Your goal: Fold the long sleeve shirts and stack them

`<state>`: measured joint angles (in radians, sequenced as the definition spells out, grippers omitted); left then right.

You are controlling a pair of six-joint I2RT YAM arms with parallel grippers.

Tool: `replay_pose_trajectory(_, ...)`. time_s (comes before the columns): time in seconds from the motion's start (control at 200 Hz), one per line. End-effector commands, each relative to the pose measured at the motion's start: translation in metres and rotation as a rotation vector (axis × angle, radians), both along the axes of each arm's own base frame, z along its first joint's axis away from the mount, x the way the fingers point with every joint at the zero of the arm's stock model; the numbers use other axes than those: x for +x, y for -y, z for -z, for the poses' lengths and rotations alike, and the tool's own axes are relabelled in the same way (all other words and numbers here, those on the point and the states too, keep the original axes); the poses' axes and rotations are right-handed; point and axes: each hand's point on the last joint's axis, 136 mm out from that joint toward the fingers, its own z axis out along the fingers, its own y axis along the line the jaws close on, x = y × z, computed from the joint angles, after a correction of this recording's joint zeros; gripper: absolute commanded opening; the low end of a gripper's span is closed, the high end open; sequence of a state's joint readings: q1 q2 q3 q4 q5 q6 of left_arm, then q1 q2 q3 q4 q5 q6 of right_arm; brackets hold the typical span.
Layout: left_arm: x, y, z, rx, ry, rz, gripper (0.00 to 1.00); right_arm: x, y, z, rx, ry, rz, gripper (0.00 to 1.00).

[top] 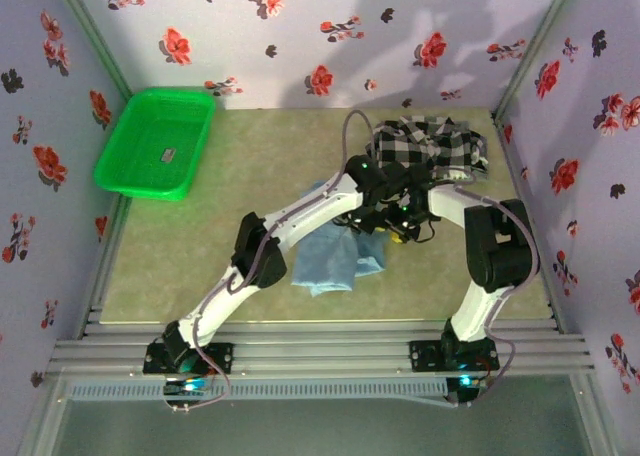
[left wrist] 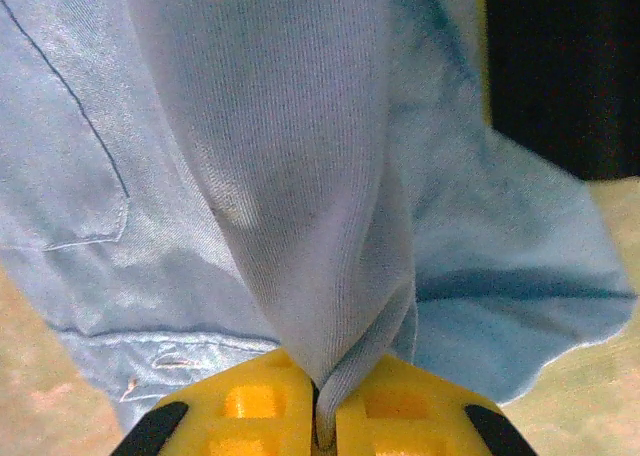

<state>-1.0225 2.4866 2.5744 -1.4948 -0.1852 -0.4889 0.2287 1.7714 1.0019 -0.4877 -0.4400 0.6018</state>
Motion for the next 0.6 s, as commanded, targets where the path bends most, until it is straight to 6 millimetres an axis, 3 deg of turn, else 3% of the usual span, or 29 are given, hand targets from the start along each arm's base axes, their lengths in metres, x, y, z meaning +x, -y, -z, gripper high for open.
replay_pose_trajectory(0.0, 0.009, 0.022, -0.010, -0.139, 0.001, -0.052, 0.01, -0.033, 0.002, 0.025, -0.009, -0.112, -0.010, 0.44)
replay_pose_trajectory(0.24, 0.023, 0.046, -0.006, -0.276, -0.021, -0.100, 0.02, -0.040, 0.004, 0.031, -0.009, -0.124, -0.003, 0.44)
replay_pose_trajectory(0.38, 0.032, 0.051, 0.010, -0.301, -0.035, -0.149, 0.03, -0.040, 0.006, 0.026, -0.004, -0.117, 0.005, 0.47)
replay_pose_trajectory(0.515, 0.050, 0.058, 0.014, -0.366, -0.015, -0.208, 0.06, -0.039, 0.035, 0.010, -0.042, -0.099, 0.052, 0.56)
replay_pose_trajectory(0.545, 0.054, 0.061, 0.015, -0.386, -0.011, -0.221, 0.13, -0.039, 0.045, 0.004, -0.047, -0.089, 0.071, 0.60)
replay_pose_trajectory(0.595, 0.061, 0.069, 0.016, -0.435, -0.019, -0.235, 0.41, -0.038, 0.062, -0.007, -0.053, -0.067, 0.102, 0.65)
